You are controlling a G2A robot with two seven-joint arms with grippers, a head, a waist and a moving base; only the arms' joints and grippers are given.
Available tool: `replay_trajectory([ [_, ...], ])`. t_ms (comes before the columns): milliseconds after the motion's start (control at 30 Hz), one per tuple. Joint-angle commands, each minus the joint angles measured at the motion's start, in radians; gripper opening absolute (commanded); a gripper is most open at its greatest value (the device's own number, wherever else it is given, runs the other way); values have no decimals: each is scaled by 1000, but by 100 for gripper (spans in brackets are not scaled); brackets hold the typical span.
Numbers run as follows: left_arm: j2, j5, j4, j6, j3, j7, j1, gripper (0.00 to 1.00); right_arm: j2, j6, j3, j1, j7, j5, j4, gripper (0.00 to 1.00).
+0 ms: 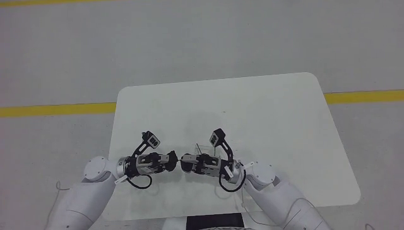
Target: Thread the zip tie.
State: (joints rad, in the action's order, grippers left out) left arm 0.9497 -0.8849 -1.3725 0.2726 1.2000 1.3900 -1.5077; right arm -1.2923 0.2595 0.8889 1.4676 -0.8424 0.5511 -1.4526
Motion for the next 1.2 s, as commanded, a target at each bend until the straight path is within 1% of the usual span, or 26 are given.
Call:
replay_trajectory([
  [0, 0, 0, 0, 0, 0, 0, 0, 0, 0, 1, -3, -3, 0, 2, 2, 11],
  [100, 0, 0, 0, 0, 0, 0, 0, 0, -1, 2, -6, -8, -1, 5, 6, 11],
  [167, 0, 0, 0, 0, 0, 0, 0, 0, -1, 3, -8, -12, -1, 8, 8, 9],
  [300, 0, 0, 0, 0, 0, 0, 0, 0, -2, 7, -10, -15, 1, 11, 10, 0],
  [633, 0, 0, 0, 0, 0, 0, 0, 0, 0, 11, -13, -16, 8, 5, 11, 0],
  [667, 0, 0, 0, 0, 0, 0, 0, 12, 0, 11, -13, -16, 8, 4, 11, 0],
  [700, 0, 0, 0, 0, 0, 0, 0, 33, 1, 10, -13, -16, 9, 4, 11, 0],
  [733, 0, 0, 0, 0, 0, 0, 0, 56, 1, 10, -13, -17, 9, 3, 11, 0],
  [767, 0, 0, 0, 0, 0, 0, 0, 75, 1, 9, -12, -17, 9, 2, 11, 0],
  [800, 0, 0, 0, 0, 0, 0, 0, 83, 2, 9, -12, -18, 9, 1, 11, 0],
  [833, 0, 0, 0, 0, 0, 0, 0, 94, 2, 8, -12, -18, 8, 0, 11, 0],
  [867, 0, 0, 0, 0, 0, 0, 0, 96, 3, 7, -12, -19, 8, -2, 11, 0],
  [1100, 0, 0, 0, 0, 0, 0, 0, 96, 6, 2, -10, -21, 12, -24, 7, 0],
  [1167, 0, 0, 0, 0, 0, 0, 0, 98, 7, 5, -8, -21, 16, -23, 8, 0],
])
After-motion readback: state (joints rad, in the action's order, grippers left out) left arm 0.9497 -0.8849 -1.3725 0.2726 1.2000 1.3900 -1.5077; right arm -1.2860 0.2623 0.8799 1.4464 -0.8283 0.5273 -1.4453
